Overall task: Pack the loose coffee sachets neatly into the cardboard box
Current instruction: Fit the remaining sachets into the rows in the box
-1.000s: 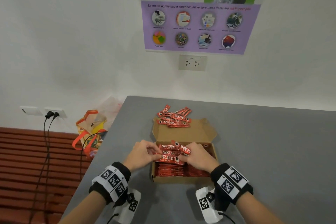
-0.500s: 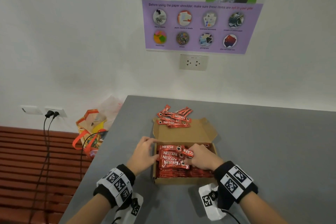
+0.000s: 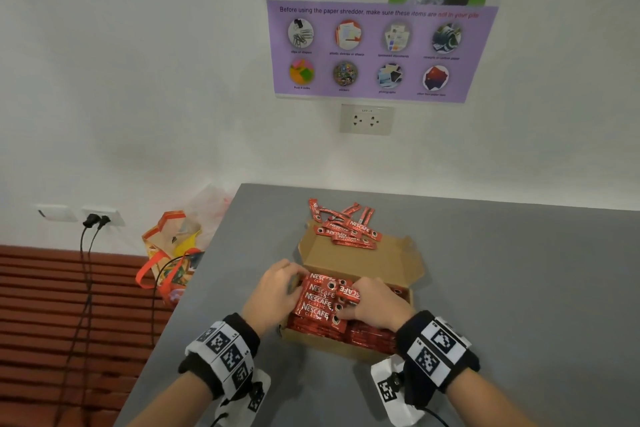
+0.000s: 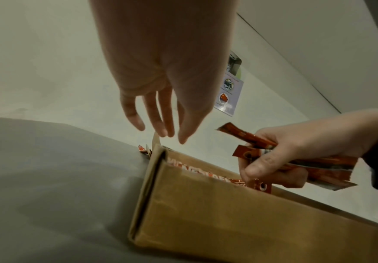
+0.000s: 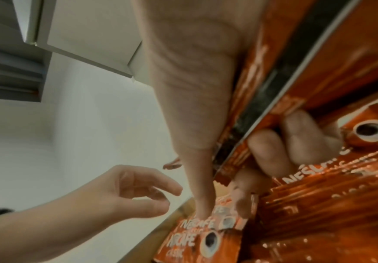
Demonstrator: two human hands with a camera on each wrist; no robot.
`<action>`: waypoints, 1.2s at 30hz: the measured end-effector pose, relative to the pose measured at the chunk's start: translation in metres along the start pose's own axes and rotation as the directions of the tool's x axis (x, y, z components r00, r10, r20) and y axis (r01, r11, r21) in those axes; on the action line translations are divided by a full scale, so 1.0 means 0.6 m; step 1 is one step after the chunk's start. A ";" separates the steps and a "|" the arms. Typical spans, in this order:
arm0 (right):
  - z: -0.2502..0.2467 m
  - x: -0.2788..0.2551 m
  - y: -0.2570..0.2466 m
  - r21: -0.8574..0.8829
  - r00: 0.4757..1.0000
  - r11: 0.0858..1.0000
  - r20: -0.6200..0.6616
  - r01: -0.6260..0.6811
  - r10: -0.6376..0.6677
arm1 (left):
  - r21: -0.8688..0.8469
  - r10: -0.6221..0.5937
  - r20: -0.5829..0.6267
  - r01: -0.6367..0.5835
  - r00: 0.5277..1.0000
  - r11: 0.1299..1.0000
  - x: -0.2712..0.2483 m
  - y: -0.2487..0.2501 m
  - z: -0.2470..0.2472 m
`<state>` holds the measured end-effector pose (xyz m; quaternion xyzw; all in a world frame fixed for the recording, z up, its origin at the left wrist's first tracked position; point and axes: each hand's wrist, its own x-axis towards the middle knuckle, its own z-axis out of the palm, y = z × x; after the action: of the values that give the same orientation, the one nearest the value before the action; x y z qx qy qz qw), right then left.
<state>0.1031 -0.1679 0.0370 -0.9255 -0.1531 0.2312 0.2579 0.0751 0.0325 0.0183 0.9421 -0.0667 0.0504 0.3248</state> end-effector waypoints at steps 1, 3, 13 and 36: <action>-0.003 0.001 0.002 0.015 1.000 1.000 -0.016 0.000 0.000 | 0.025 0.038 0.034 -0.039 0.999 0.999 -0.001 -0.002 0.002; -0.008 0.002 0.005 0.000 0.998 1.000 -0.066 -0.003 0.003 | 0.066 0.095 0.121 -0.103 0.988 0.992 -0.002 -0.005 0.006; 0.006 0.014 0.006 -0.062 0.993 0.997 -0.114 -0.035 0.028 | 0.084 0.110 0.262 -0.136 0.959 0.987 -0.007 -0.001 0.014; -0.049 -0.001 0.098 0.073 0.876 0.963 -0.403 -0.259 0.266 | -0.047 -0.253 0.025 0.254 0.967 0.966 -0.014 0.015 0.009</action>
<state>0.1275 -0.2285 0.0275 -0.9632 0.0330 0.0662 0.2584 0.0657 0.0231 0.0182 0.9349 0.0501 -0.0022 0.3514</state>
